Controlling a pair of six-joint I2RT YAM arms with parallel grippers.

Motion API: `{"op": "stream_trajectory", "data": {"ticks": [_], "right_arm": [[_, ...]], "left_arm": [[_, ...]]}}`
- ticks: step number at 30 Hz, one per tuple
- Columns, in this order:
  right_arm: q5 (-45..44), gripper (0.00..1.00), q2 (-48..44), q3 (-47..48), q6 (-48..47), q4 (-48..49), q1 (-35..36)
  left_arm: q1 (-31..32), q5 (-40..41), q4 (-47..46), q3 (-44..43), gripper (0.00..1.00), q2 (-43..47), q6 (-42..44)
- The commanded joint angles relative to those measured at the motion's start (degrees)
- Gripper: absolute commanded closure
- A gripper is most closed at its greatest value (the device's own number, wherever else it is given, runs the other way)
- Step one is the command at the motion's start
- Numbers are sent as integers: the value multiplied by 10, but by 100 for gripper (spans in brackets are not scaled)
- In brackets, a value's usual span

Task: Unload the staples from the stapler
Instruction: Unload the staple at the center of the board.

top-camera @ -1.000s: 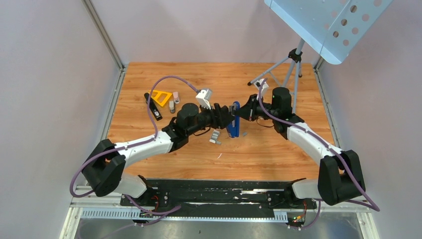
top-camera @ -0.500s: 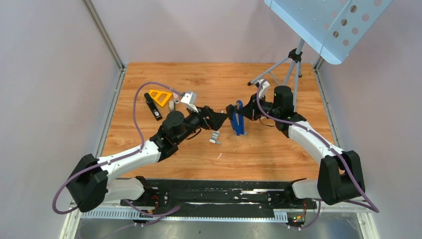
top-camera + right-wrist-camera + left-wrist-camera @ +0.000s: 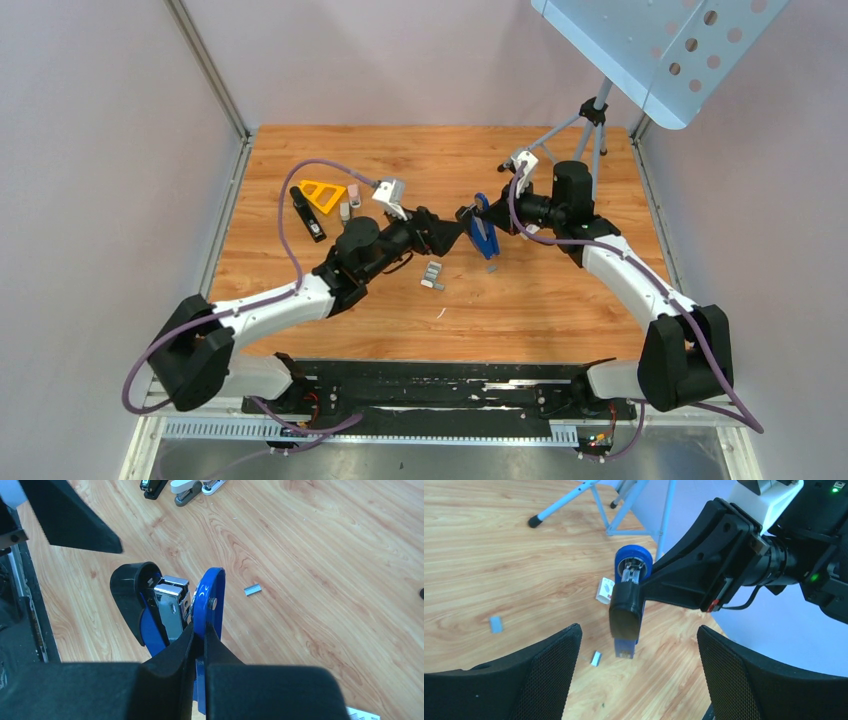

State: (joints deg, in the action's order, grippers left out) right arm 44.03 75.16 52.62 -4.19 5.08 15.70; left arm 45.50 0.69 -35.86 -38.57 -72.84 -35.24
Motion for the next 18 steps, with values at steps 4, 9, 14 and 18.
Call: {"op": "stream_trajectory", "data": {"ticks": [4, 9, 14, 18], "right_arm": [[32, 100, -8, 26, -49, -10, -6], [30, 100, -7, 26, -53, -10, -6], [29, 100, -4, 30, -54, -10, -6], [29, 100, -2, 33, -54, -10, -6]], "left_arm": [[-1, -49, 54, -112, 24, -91, -15], [-1, -56, 105, -152, 46, -118, -7], [-3, -53, 129, -155, 55, -128, 1], [-5, -64, 134, -157, 57, -139, 3]]}}
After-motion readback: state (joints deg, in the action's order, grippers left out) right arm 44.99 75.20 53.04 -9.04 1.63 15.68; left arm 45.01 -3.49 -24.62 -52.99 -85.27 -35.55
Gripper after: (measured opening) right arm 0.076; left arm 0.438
